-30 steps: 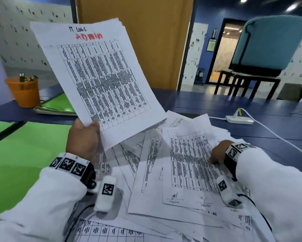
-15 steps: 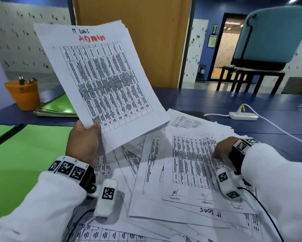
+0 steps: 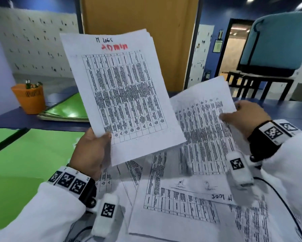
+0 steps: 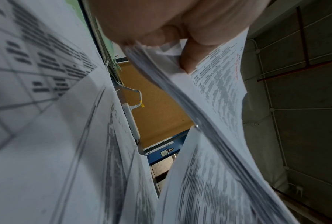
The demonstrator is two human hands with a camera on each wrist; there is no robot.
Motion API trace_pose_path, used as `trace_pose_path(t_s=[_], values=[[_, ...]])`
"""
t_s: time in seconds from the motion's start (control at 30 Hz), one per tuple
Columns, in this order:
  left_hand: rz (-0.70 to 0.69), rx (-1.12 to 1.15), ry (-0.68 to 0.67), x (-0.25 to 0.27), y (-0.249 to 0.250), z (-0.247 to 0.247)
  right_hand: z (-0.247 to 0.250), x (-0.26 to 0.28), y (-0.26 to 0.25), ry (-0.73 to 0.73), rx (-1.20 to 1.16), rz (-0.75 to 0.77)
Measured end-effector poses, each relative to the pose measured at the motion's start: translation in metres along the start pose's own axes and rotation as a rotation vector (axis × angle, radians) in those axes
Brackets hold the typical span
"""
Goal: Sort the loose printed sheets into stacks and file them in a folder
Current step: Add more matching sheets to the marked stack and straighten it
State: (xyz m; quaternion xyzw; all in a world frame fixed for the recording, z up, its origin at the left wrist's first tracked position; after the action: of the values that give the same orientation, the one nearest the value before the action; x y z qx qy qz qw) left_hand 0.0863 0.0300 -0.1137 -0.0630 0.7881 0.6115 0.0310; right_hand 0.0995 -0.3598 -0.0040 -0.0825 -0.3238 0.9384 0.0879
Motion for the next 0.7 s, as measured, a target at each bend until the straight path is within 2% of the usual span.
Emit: trace_pose_path(t_s=[0.07, 0.2, 0.33, 0.43, 0.5, 0.53, 0.63, 0.7], values=[[-0.012, -0.013, -0.055, 0.003, 0.003, -0.005, 0.007, -0.001, -0.02, -0.014, -0.184, 0.133], [-0.04, -0.055, -0.145, 0.009, 0.009, -0.017, -0.006, 0.004, -0.064, -0.191, -0.639, 0.329], [-0.036, -0.068, -0.183, 0.013, 0.008, -0.023, -0.02, 0.014, -0.096, -0.264, -0.857, 0.446], [-0.036, -0.056, -0.19, 0.014, 0.01, -0.022, -0.024, 0.022, -0.103, -0.183, -0.844, 0.485], [-0.058, -0.078, -0.175, 0.012, 0.01, -0.019, -0.026, 0.034, -0.107, -0.132, -0.663, 0.478], [-0.07, -0.095, -0.17, 0.011, 0.009, -0.018, -0.029, 0.038, -0.11, -0.14, -0.609, 0.5], [-0.086, -0.127, -0.16, 0.01, 0.007, -0.017, -0.038, 0.045, -0.111, -0.219, -0.726, 0.582], [-0.094, -0.154, -0.15, 0.01, 0.006, -0.016, -0.042, 0.049, -0.114, -0.202, -0.662, 0.619]])
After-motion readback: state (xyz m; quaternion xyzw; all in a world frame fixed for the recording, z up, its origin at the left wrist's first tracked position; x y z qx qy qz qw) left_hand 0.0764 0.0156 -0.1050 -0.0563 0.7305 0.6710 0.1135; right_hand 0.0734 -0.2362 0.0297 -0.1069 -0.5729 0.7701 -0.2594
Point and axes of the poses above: each hand's wrist, its own x-axis away from the middle knuckle, its own z-axis out of the back of the hand, y = z × x, the point moved 5 cm from there along -x, towards the middle knuckle, and after that the axes turned 13 degrees about -y, right-handed, at the moved point
